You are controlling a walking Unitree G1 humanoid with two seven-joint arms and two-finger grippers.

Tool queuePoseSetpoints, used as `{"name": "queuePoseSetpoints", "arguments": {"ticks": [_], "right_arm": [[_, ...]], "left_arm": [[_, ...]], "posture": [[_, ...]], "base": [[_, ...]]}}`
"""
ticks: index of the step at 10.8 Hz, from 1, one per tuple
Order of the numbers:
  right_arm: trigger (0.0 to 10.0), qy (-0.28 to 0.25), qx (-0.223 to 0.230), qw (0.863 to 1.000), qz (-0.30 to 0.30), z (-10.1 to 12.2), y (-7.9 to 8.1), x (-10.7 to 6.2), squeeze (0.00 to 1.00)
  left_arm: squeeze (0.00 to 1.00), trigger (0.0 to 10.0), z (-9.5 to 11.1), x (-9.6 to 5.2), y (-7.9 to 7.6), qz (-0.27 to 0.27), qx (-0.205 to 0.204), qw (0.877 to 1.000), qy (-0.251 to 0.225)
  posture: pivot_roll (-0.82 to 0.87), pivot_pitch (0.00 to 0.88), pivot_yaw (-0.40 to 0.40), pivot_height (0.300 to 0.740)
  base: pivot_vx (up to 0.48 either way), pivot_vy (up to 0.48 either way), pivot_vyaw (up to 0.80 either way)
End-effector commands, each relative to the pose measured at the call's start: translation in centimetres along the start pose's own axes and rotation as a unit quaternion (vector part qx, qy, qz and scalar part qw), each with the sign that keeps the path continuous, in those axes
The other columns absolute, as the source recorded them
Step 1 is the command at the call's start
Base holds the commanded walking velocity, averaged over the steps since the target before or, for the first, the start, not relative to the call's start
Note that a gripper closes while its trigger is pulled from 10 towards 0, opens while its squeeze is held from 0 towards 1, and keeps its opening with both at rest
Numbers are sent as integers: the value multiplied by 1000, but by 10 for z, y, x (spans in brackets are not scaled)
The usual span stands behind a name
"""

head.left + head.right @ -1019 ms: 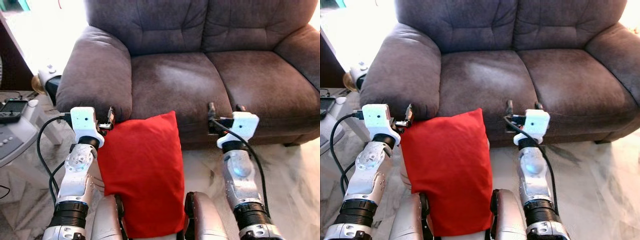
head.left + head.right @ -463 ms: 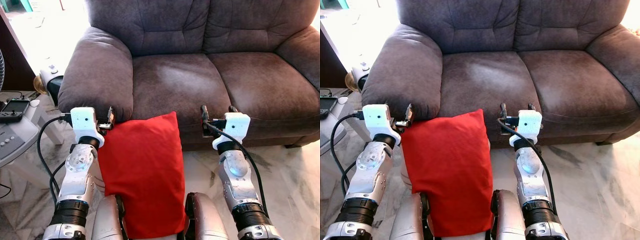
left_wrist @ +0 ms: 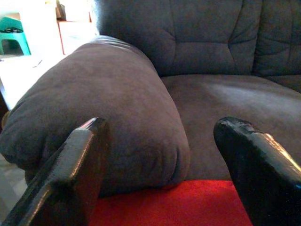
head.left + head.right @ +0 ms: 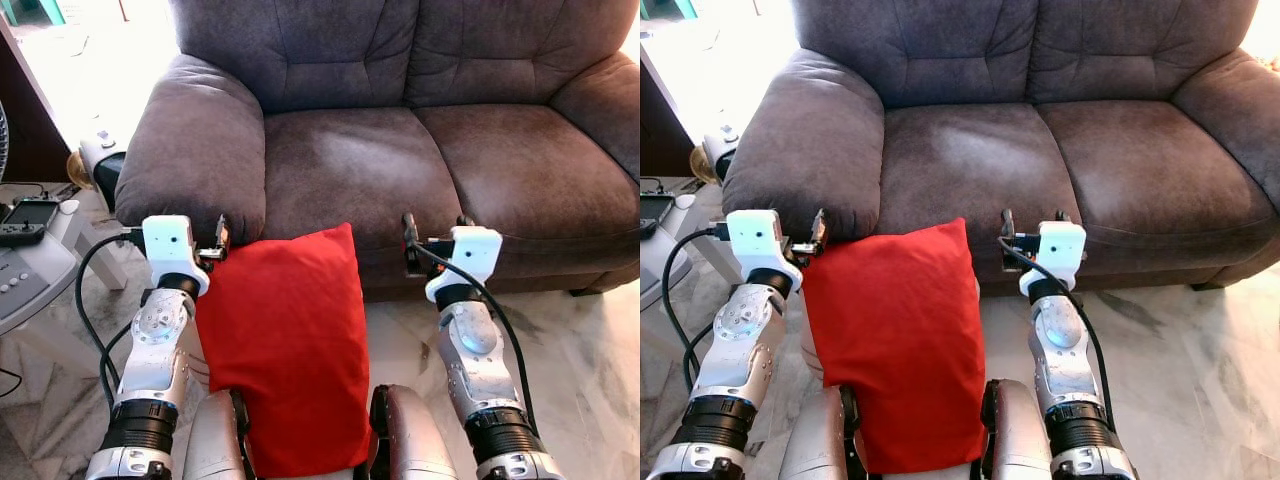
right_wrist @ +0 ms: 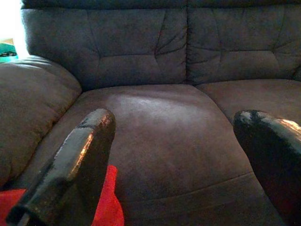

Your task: Move the pillow to the sofa from floor

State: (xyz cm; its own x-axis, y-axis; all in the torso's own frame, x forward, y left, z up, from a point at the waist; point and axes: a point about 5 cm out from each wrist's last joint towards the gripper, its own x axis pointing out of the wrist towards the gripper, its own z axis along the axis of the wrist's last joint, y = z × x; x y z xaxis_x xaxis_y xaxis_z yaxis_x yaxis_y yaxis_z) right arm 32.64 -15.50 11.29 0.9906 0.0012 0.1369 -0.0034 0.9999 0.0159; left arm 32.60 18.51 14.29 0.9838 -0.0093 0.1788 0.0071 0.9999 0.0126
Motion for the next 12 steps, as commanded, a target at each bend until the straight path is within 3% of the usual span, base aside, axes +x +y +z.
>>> {"name": "queuePoseSetpoints", "arguments": {"ticks": [1,9,10,11,12], "right_arm": [[10000,-6,0,1000,-2,2,-1,-2,0],[10000,4,14,1000,18,-1,3,-3,0],[10000,15,21,1000,15,-2,1,-2,0],[10000,73,38,997,14,-16,-2,0,0],[10000,86,55,995,15,-21,-5,2,0]], "left_arm": [[0,10000,0,-2,0,-1,8,1000,-4],[0,10000,0,-2,-2,-3,9,1000,-2],[0,10000,0,-2,-2,-4,9,1000,-3],[0,10000,1,-2,-3,-6,14,1000,-3],[0,10000,4,-2,-4,-9,18,1000,-6]], "posture": [[55,101,-31,545],[59,91,-31,545],[61,91,-31,545],[66,92,-34,545],[78,99,-39,545]], "base": [[0,0,0],[0,0,0],[0,0,0],[0,0,0],[0,0,0]]}}
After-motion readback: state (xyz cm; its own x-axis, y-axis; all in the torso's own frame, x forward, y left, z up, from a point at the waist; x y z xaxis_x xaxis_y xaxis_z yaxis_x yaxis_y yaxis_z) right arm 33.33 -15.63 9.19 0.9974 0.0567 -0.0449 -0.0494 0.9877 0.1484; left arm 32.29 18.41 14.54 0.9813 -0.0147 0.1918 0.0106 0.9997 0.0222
